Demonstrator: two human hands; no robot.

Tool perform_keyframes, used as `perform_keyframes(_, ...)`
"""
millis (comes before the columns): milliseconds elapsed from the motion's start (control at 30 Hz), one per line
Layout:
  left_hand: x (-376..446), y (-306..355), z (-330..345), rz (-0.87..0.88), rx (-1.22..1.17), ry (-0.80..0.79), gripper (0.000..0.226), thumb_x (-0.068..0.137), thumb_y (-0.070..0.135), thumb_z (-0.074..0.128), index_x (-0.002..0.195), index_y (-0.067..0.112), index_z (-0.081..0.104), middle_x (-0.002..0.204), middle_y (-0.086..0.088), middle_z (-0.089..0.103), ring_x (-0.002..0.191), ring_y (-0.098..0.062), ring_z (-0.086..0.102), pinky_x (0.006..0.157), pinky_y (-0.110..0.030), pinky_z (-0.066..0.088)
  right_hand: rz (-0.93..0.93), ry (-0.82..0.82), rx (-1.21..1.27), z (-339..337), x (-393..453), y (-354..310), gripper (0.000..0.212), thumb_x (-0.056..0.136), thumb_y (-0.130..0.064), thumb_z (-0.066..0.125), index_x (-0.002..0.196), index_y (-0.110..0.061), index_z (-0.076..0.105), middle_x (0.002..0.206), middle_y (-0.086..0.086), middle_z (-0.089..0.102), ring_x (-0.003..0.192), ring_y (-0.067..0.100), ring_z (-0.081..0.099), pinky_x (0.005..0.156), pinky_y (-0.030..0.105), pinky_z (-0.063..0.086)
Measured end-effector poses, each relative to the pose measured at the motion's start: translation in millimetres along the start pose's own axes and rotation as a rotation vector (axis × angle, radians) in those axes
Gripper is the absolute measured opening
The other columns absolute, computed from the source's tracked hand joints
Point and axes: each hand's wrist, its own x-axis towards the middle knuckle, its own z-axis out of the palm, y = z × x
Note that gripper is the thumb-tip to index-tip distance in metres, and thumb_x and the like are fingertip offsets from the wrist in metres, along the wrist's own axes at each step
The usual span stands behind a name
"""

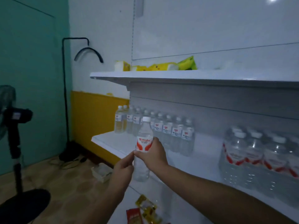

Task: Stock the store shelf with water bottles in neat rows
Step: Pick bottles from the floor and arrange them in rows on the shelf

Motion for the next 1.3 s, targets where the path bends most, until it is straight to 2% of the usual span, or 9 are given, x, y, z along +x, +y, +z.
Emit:
perform_keyframes(100, 1, 0, 33, 0.000, 0.014, -0.099, 0.061, 0.086, -0.014, 0.038, 0.113, 0.032, 0.067, 0.105, 0.006, 0.072, 0.098, -0.011, 0.068, 0.084, -0.036, 0.057, 0.037, 0.068, -0.029, -34, -2, 20, 0.062, 0.060, -0.047, 0.084, 0.106, -0.023, 0.048, 0.107, -0.002, 0.058, 0.095, 0.018, 0.061, 0.083, 0.036, 0.054)
perform_keyframes(200, -2, 1, 67, 0.078, 0.038, -0.155, 0.062, 0.086, -0.016, 0.036, 0.121, 0.028, 0.062, 0.107, 0.015, 0.067, 0.094, 0.010, 0.063, 0.076, -0.011, 0.052, 0.061, 0.144, -0.040, -71, -6, 37, 0.069, 0.059, -0.050, 0.083, 0.113, -0.025, 0.048, 0.112, -0.003, 0.058, 0.098, 0.018, 0.062, 0.086, 0.038, 0.055)
perform_keyframes(433, -36, -2, 151, 0.103, 0.023, -0.366, 0.057, 0.089, -0.009, 0.038, 0.131, 0.025, 0.057, 0.128, 0.010, 0.060, 0.119, -0.007, 0.054, 0.103, -0.030, 0.043, 0.094, 0.314, -0.120, -168, -52, 79, 0.071, 0.063, -0.047, 0.084, 0.121, -0.026, 0.047, 0.113, -0.004, 0.060, 0.101, 0.015, 0.062, 0.087, 0.035, 0.057)
perform_keyframes(600, -78, -8, 210, 0.095, -0.008, -0.512, 0.055, 0.094, -0.006, 0.036, 0.132, 0.029, 0.053, 0.122, 0.019, 0.055, 0.107, 0.004, 0.053, 0.096, -0.020, 0.043, 0.146, 0.417, -0.121, -229, -105, 111, 0.068, 0.067, -0.039, 0.085, 0.123, -0.027, 0.049, 0.112, -0.006, 0.063, 0.100, 0.012, 0.064, 0.086, 0.032, 0.058)
perform_keyframes(733, -94, -12, 242, 0.076, 0.015, -0.630, 0.054, 0.095, -0.005, 0.035, 0.138, 0.025, 0.048, 0.137, 0.008, 0.050, 0.124, -0.006, 0.043, 0.109, -0.035, 0.037, 0.183, 0.474, -0.087, -263, -133, 125, 0.064, 0.070, -0.031, 0.086, 0.122, -0.026, 0.050, 0.112, -0.006, 0.064, 0.101, 0.011, 0.065, 0.087, 0.029, 0.057)
perform_keyframes(933, -92, -30, 264, 0.105, 0.072, -0.694, 0.059, 0.092, -0.008, 0.036, 0.138, 0.026, 0.048, 0.132, -0.003, 0.057, 0.101, -0.007, 0.054, 0.084, -0.014, 0.044, 0.176, 0.503, -0.050, -276, -137, 148, 0.070, 0.066, -0.025, 0.089, 0.124, -0.026, 0.051, 0.111, -0.009, 0.065, 0.102, 0.007, 0.065, 0.083, 0.019, 0.055)
perform_keyframes(1033, -83, -42, 269, 0.111, 0.106, -0.709, 0.062, 0.090, -0.009, 0.039, 0.139, 0.028, 0.046, 0.134, -0.001, 0.055, 0.106, -0.011, 0.055, 0.095, -0.027, 0.048, 0.164, 0.492, -0.054, -272, -128, 163, 0.070, 0.064, -0.027, 0.089, 0.124, -0.027, 0.052, 0.111, -0.009, 0.065, 0.104, 0.008, 0.065, 0.088, 0.027, 0.056)
perform_keyframes(1133, -67, -47, 274, 0.112, 0.133, -0.704, 0.063, 0.089, -0.009, 0.041, 0.141, 0.027, 0.045, 0.139, 0.006, 0.050, 0.116, -0.006, 0.048, 0.096, -0.021, 0.039, 0.159, 0.476, -0.052, -269, -109, 179, 0.071, 0.061, -0.030, 0.089, 0.123, -0.029, 0.052, 0.112, -0.009, 0.065, 0.104, 0.008, 0.065, 0.089, 0.036, 0.058)
perform_keyframes(1300, -47, -47, 287, 0.037, 0.094, -0.692, 0.060, 0.090, -0.008, 0.041, 0.139, 0.025, 0.046, 0.130, 0.007, 0.054, 0.097, 0.006, 0.052, 0.064, -0.001, 0.041, 0.139, 0.515, -0.045, -264, -83, 198, 0.067, 0.066, -0.029, 0.088, 0.122, -0.024, 0.051, 0.111, -0.006, 0.064, 0.103, 0.008, 0.064, 0.088, 0.033, 0.057)
